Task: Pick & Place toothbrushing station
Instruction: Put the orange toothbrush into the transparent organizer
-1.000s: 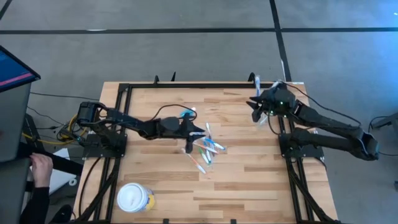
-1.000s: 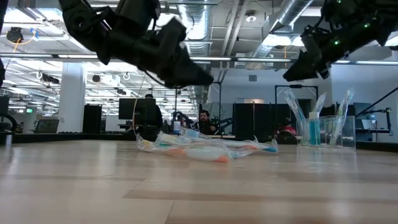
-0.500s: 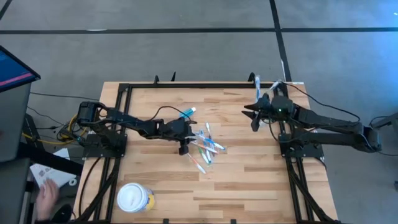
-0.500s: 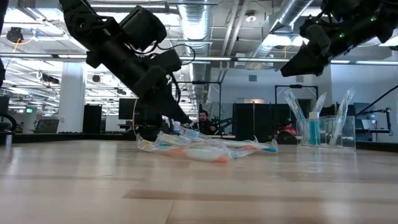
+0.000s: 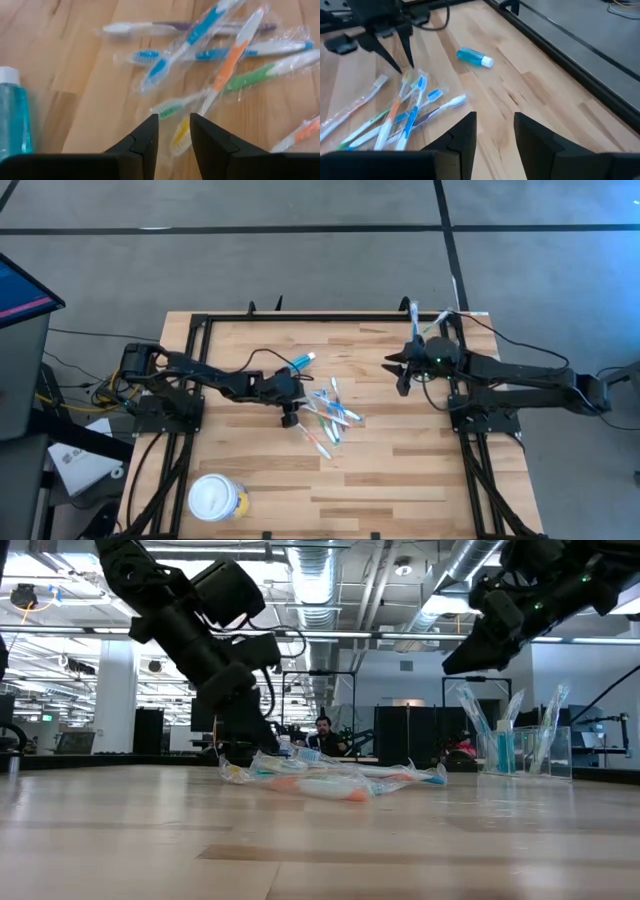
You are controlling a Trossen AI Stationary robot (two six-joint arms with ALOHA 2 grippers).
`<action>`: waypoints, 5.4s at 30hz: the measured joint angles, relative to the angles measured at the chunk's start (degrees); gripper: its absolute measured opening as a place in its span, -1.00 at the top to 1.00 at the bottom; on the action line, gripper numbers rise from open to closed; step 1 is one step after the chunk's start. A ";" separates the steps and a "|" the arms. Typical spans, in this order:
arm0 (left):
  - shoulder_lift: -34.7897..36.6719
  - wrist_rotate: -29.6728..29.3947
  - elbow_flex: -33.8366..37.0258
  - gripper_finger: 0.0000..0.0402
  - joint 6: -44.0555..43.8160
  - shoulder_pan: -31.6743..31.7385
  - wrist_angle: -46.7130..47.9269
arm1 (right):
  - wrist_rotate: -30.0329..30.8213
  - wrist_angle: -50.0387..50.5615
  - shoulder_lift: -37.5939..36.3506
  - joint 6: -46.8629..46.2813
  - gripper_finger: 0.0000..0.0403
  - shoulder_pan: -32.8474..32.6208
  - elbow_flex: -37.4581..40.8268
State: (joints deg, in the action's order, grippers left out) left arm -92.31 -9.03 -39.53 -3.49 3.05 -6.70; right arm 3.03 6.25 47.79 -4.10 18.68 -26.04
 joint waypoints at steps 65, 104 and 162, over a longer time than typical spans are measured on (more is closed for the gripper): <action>2.27 5.37 8.59 1.00 -2.79 1.22 -11.42 | 0.02 -6.39 3.16 0.04 0.39 -4.42 -0.02; 16.09 2.51 -3.12 1.00 3.28 -4.92 -13.02 | -3.25 -14.88 3.19 2.60 0.39 -16.15 0.00; 0.61 -1.49 -22.42 1.00 12.27 -4.57 -11.76 | -7.51 -29.17 24.78 -1.36 0.49 -17.27 -8.52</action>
State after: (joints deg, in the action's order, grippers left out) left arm -91.70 -10.52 -61.95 8.78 -1.52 -18.46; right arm -4.49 -22.92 72.57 -5.45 1.41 -34.57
